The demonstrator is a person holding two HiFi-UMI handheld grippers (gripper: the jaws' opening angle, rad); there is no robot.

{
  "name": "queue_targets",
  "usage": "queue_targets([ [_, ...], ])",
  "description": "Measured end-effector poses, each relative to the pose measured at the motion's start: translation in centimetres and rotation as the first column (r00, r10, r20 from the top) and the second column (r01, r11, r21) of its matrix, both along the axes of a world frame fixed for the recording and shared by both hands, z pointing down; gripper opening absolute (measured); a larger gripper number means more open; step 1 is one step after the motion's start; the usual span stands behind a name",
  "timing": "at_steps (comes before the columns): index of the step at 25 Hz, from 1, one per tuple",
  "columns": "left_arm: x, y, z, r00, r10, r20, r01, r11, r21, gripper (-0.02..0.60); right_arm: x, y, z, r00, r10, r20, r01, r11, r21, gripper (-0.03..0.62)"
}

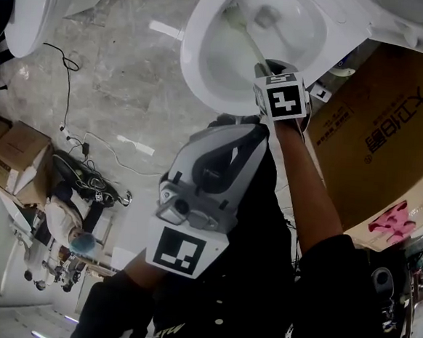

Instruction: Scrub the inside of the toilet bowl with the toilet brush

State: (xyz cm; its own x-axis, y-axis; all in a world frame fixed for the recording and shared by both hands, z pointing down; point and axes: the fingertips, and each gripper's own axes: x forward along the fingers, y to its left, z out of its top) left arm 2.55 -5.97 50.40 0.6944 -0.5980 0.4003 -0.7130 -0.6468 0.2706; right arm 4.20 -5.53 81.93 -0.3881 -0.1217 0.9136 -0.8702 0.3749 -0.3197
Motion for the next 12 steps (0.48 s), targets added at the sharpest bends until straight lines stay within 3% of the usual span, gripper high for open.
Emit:
queue_targets([
  [7, -0.1, 0.0, 0.4, 1.0, 0.002, 0.013, -0.002, 1.0, 0.001, 0.035, 2.0, -2.7, 0.6, 0.995, 0.099, -0.001, -0.099, 0.994, 0.034, 0.088],
  [12, -0.4, -0.1, 0.5, 1.0, -0.012, 0.015, 0.012, 1.0, -0.003, 0.035, 3.8, -4.3, 1.0, 0.992, 0.121, -0.026, -0.12, 0.991, 0.051, 0.087],
])
